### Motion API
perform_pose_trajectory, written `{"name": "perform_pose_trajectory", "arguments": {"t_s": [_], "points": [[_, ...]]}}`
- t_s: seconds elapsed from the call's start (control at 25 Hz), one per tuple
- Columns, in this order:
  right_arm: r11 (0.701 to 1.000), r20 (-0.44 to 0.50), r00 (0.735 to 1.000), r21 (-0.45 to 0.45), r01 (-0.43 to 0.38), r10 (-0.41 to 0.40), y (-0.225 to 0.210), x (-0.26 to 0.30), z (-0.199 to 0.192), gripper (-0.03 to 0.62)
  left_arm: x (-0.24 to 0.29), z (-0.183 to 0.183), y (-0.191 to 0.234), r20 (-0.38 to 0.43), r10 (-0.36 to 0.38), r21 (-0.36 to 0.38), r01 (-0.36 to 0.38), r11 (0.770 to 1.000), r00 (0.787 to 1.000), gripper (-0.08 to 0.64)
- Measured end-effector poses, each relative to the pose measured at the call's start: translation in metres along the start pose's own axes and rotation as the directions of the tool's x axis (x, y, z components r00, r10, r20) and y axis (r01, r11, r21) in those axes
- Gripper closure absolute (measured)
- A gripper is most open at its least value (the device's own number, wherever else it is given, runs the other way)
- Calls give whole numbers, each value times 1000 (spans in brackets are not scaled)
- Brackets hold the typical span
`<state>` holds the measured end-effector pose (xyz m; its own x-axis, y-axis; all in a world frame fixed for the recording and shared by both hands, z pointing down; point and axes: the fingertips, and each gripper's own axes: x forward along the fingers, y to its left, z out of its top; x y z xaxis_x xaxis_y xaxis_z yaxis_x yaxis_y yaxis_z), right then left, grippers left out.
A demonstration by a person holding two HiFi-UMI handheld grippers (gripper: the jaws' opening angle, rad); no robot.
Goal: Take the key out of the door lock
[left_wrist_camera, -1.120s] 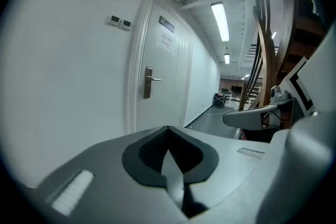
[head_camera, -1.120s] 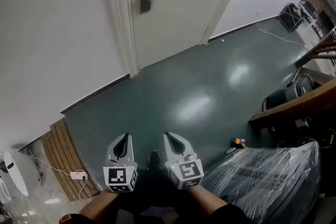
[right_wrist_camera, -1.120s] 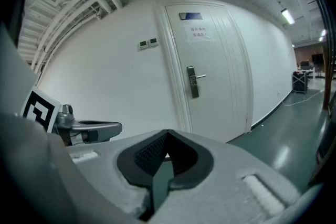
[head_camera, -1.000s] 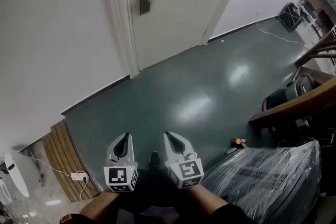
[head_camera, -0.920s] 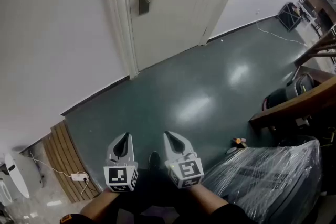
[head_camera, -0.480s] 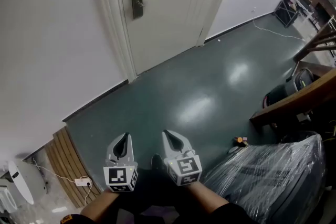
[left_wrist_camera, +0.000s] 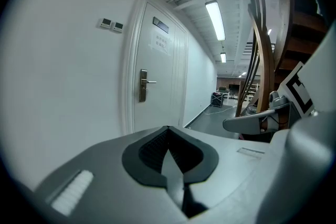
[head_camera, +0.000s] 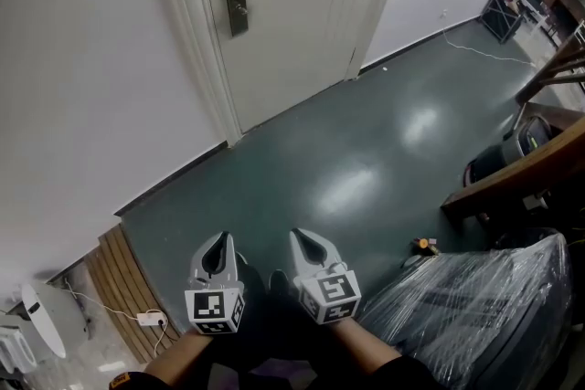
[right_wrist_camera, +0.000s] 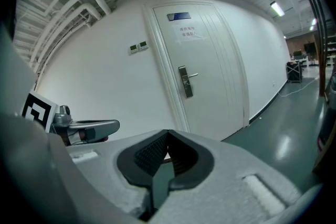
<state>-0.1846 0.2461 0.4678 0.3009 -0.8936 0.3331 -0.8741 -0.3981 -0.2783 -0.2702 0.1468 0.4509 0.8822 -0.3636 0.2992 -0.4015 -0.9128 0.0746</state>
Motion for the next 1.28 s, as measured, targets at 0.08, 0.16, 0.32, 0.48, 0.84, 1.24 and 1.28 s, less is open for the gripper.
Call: {"name": "perform_pose_trajectory", "arguments": {"t_s": [0.08, 0.16, 0.32, 0.48, 0.84, 1.24, 1.28], "points": [[1000, 5, 1000, 14, 12, -12, -6, 0, 1, 600, 7, 1, -5, -5, -16, 2, 16, 1000, 1000, 541], [999, 15, 999, 30, 28, -28, -12, 1, 6, 600, 17, 2, -8, -12, -38, 6, 38, 999, 999, 541], [996, 29, 997, 36, 76, -77, -30, 6, 14, 600, 50, 5, -8, -19, -71, -11, 71, 997, 997, 541], [986, 15, 987, 56, 158, -159, -67, 10, 23, 600, 94, 11, -23, -29, -137, -28, 136, 990, 990, 541], [985, -53, 985, 28, 168, -166, -109, 103, 64, 600, 195, 36, 3, -31, -167, -65, 165, 984, 985, 541], [993, -141, 987, -103, 62, -76, -120, 235, 142, 600, 296, 89, 104, 55, 2, -136, 5, 991, 998, 541], [992, -148, 987, -116, 49, -66, -120, 247, 147, 600, 302, 91, 114, 58, 22, -147, -13, 989, 998, 541]]}}
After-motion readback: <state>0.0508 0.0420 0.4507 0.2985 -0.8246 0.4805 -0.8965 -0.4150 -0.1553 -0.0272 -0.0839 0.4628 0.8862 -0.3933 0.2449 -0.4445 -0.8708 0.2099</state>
